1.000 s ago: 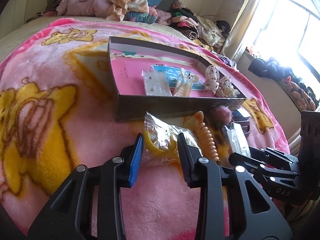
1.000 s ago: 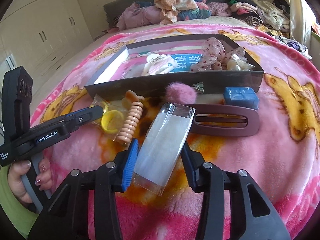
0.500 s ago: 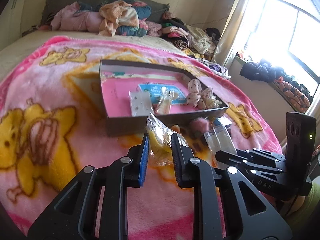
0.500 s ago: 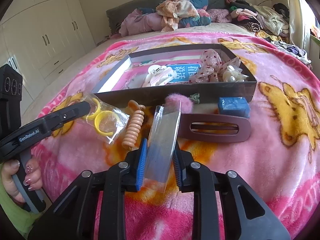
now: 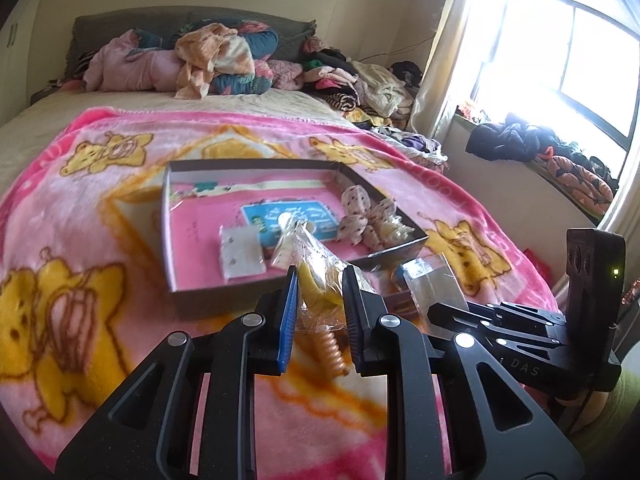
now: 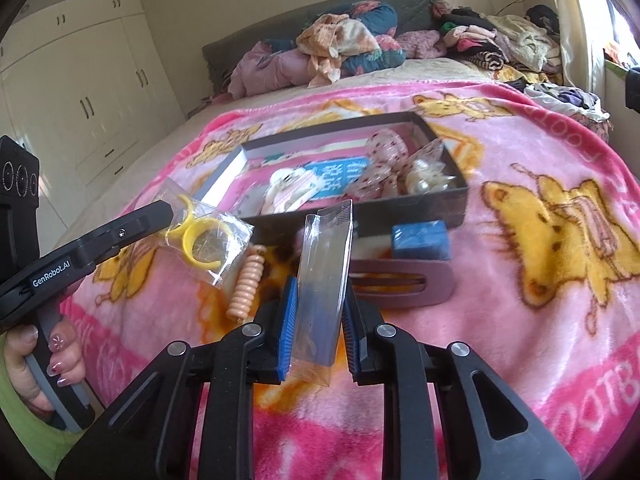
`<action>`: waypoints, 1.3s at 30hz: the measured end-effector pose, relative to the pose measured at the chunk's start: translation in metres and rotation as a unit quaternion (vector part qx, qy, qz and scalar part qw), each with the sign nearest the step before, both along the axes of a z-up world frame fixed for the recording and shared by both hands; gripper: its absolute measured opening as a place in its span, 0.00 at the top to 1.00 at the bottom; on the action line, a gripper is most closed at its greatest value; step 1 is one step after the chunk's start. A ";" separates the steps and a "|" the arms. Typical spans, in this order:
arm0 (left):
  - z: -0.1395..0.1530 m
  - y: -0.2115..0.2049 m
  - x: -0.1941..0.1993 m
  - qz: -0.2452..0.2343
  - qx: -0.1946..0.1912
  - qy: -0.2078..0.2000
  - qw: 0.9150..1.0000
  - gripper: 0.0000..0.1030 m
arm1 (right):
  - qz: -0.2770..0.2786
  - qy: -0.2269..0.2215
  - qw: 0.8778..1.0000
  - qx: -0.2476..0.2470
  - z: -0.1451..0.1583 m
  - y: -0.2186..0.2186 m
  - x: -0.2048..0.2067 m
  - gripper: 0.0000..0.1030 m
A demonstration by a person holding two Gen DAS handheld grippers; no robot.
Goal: Organize jewelry
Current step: 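Carry the hair-tie bag and clear case into the box and release both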
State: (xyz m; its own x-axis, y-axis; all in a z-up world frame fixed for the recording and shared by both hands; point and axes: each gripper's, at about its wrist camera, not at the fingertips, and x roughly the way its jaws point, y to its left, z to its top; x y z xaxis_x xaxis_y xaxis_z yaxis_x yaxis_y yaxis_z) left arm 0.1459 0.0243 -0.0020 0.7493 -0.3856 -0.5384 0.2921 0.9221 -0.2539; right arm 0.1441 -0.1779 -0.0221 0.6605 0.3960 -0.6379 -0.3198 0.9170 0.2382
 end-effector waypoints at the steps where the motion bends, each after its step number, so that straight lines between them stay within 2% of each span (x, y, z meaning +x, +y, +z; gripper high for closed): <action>1: 0.002 -0.003 0.002 -0.002 -0.001 -0.002 1.000 0.86 | -0.004 -0.002 1.000 0.001 0.002 -0.003 0.000 0.80; 13: 0.009 -0.024 0.023 -0.006 0.000 -0.015 1.000 0.86 | -0.032 -0.029 0.999 -0.002 0.016 -0.028 0.012 0.80; 26: 0.011 -0.042 0.047 -0.004 0.000 -0.014 1.000 0.86 | -0.036 -0.050 0.998 0.001 0.033 -0.040 0.035 0.80; 39: -0.006 -0.053 0.077 0.004 0.004 0.007 1.000 0.86 | -0.023 -0.063 0.998 -0.020 0.040 -0.043 0.071 0.80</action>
